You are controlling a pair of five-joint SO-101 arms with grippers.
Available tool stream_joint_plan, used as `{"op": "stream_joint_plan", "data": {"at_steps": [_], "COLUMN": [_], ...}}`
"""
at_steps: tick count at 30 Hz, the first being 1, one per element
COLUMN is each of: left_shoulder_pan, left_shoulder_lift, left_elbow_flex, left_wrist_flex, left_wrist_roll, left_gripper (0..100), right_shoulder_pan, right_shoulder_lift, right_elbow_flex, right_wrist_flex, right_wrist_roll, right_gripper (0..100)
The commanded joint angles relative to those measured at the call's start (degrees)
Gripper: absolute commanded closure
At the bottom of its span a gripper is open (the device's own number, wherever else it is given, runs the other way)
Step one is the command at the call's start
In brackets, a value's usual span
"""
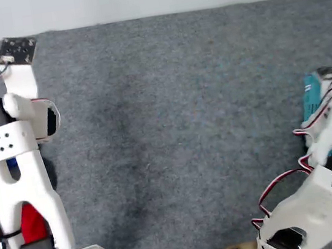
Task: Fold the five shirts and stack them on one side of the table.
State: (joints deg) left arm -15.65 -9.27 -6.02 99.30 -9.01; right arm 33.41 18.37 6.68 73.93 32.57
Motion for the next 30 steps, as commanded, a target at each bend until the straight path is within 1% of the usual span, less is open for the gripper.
{"op": "stream_joint_plan", "data": {"at_steps": [1, 5, 9, 12, 19, 26, 30], "left_shoulder_pan": [0.0, -0.35, -0.35, -0.26, -0.26, -0.35, -0.35], "left_shoulder_lift": [-5.01, -8.35, -10.64, -11.52, -11.6, -11.6, -11.6], "left_elbow_flex": [2.33, 5.05, 6.99, 8.04, 8.4, 8.4, 8.4], "left_wrist_flex": [1.23, 1.23, 1.23, 1.14, 1.23, 1.23, 1.23], "left_wrist_roll": [-0.35, -0.53, -0.53, -0.53, -0.53, -0.44, -0.35], "left_gripper": [99, 99, 99, 99, 99, 99, 99], "right_shoulder_pan": [-2.42, -0.57, 3.56, 6.73, 10.42, 12.97, 13.05], "right_shoulder_lift": [-4.79, -8.92, -11.91, -10.95, -1.1, 11.38, 16.66], "right_elbow_flex": [2.46, -2.11, -8.35, -11.16, -11.6, -11.6, -11.6], "right_wrist_flex": [-2.42, 1.27, -1.19, -9.01, -33.45, -53.85, -62.9], "right_wrist_roll": [-0.44, -0.44, -0.18, -0.09, 0.18, 11.43, 14.24], "right_gripper": [99.0, 99.0, 99.0, 99.0, 99.0, 99.0, 99.0]}}
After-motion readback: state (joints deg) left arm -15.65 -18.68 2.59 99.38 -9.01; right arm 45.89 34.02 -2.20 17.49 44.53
